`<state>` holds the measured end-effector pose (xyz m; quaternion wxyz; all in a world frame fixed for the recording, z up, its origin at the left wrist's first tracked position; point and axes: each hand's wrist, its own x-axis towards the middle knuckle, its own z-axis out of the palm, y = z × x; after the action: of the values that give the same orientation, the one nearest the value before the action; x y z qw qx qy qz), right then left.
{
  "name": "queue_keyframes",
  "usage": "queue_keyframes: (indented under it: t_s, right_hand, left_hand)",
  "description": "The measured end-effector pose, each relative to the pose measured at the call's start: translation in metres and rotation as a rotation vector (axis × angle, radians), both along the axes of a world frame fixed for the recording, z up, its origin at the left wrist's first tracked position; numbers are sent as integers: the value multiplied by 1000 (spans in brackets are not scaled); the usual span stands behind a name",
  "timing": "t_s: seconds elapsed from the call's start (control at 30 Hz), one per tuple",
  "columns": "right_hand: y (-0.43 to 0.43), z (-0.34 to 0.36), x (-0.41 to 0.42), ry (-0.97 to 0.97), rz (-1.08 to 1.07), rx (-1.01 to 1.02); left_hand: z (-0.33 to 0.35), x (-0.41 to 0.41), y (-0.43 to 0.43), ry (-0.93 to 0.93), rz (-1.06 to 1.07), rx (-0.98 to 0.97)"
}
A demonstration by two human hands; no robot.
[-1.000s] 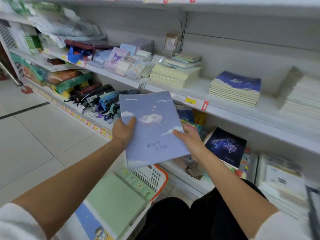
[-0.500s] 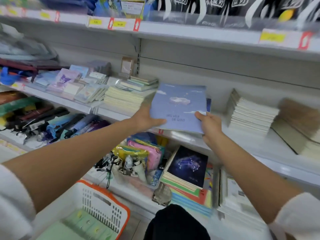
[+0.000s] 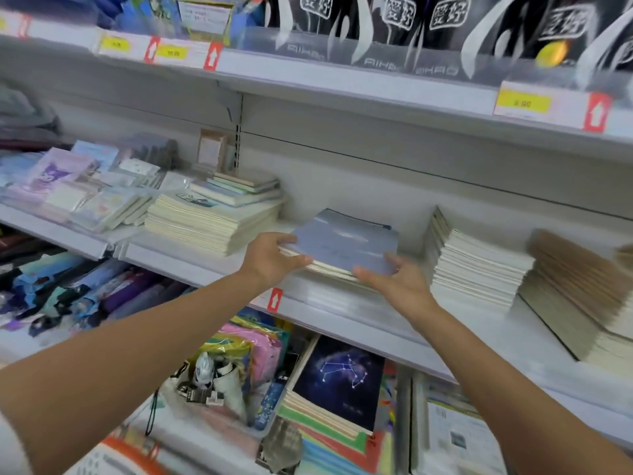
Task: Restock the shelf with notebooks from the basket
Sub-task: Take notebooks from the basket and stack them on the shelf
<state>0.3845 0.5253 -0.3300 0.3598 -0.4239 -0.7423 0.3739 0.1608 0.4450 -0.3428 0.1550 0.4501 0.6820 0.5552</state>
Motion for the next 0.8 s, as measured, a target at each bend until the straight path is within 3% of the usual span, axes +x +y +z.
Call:
queue_keyframes:
  t_s: [0.07,0.13,0.4,0.8]
  right_hand:
    - [8,-4,3,-300,32,210]
    - [23,-5,4,-403,48,269]
    - [52,-13,-8,-254,104,109]
    - [73,-24,-16,-221,123,75]
  left_hand:
    - [-4,-3,7,47,20,20]
    - [-7,-7,14,90,52,24]
    - [-7,-17,47,35,144,39]
    - [-9,-23,64,15,121,60]
